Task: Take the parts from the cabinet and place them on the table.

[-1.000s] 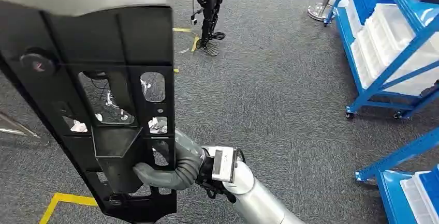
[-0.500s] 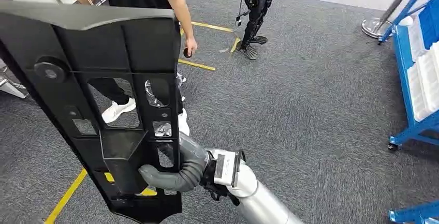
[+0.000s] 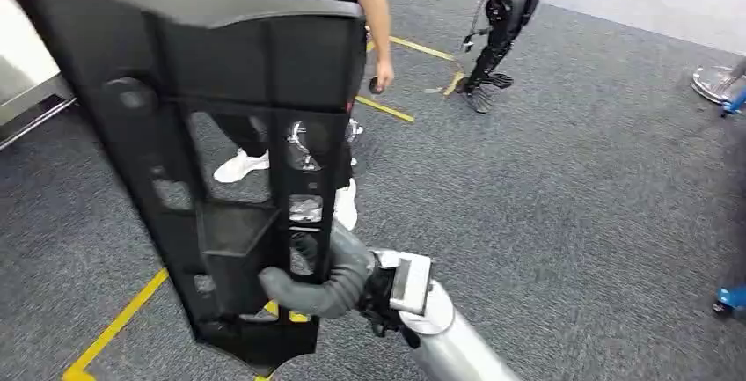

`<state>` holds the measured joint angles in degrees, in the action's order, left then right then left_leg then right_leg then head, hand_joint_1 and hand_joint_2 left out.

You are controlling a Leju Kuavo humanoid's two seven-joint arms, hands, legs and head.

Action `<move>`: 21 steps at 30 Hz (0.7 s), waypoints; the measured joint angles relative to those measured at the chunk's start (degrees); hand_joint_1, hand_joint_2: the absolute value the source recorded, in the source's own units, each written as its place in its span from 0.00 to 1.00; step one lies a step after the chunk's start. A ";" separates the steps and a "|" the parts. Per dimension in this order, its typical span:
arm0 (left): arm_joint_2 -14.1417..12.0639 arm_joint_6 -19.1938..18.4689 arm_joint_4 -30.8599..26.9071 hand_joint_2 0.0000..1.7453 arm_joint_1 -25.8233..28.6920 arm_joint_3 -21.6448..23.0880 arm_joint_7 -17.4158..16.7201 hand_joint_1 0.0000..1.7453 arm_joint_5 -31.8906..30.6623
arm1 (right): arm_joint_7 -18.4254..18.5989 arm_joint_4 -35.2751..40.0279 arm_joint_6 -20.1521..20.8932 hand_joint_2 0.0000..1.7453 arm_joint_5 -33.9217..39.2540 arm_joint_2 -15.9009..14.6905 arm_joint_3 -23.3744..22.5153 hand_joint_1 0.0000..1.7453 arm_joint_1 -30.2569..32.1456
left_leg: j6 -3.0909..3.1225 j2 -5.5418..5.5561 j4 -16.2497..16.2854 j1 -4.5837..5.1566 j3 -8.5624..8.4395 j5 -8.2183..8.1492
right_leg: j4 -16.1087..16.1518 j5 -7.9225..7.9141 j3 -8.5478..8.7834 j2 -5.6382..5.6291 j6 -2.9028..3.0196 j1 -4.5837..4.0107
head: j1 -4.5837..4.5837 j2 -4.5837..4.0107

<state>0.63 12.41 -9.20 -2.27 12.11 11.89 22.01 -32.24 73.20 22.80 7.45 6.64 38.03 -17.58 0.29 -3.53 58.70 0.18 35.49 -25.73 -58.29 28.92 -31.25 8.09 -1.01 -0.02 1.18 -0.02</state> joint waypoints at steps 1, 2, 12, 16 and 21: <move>0.02 -0.37 0.00 1.00 0.09 0.20 1.01 0.00 -0.63 | -0.02 0.68 -0.28 1.00 -0.20 -0.35 -0.87 1.00 0.42 | 0.43 0.95 -0.40 -0.06 -0.17 0.25 | 0.09 0.19 0.37 0.79 -0.42 -0.18 | -0.02 0.00; 0.09 -0.88 0.00 1.00 0.29 0.57 1.79 0.00 -1.33 | -0.07 1.40 -0.77 1.00 -0.50 -0.68 -1.73 1.00 0.79 | 0.87 1.63 -0.97 -0.74 -0.82 0.61 | -0.46 0.76 0.15 -0.66 -0.77 0.06 | 0.02 0.00; -1.71 -2.36 0.02 1.00 -0.58 3.74 1.92 0.00 -3.96 | -1.75 9.55 -3.91 1.00 -7.06 -5.01 -8.41 1.00 11.54 | 0.55 10.77 -0.27 -0.57 -0.62 0.43 | -0.98 -0.54 -1.73 -12.53 -2.74 1.53 | 0.18 0.00; -1.97 -2.34 0.07 1.00 -0.30 3.76 1.57 0.00 -3.41 | -1.31 9.64 -2.91 1.00 -7.02 -4.53 -8.89 1.00 10.68 | -0.57 12.36 -0.73 -0.87 0.01 0.89 | -0.89 -1.15 -1.60 -10.28 -0.64 1.22 | 0.13 0.00; -1.86 -2.34 0.04 1.00 -0.82 4.09 0.74 0.00 -3.47 | -0.64 9.44 -2.45 1.00 -6.14 -4.04 -9.11 1.00 9.87 | -1.37 3.84 14.81 -0.75 7.38 -7.22 | -0.72 -0.98 -1.48 -6.24 1.14 1.01 | -0.33 0.00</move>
<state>-1.23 10.07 -9.16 -3.09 16.20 12.63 18.53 -32.87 82.64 20.35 1.31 2.60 28.92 -7.71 -1.08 0.31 73.50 -0.57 42.87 -32.95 -59.01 27.94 -32.73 1.85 0.13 0.99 0.85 -0.02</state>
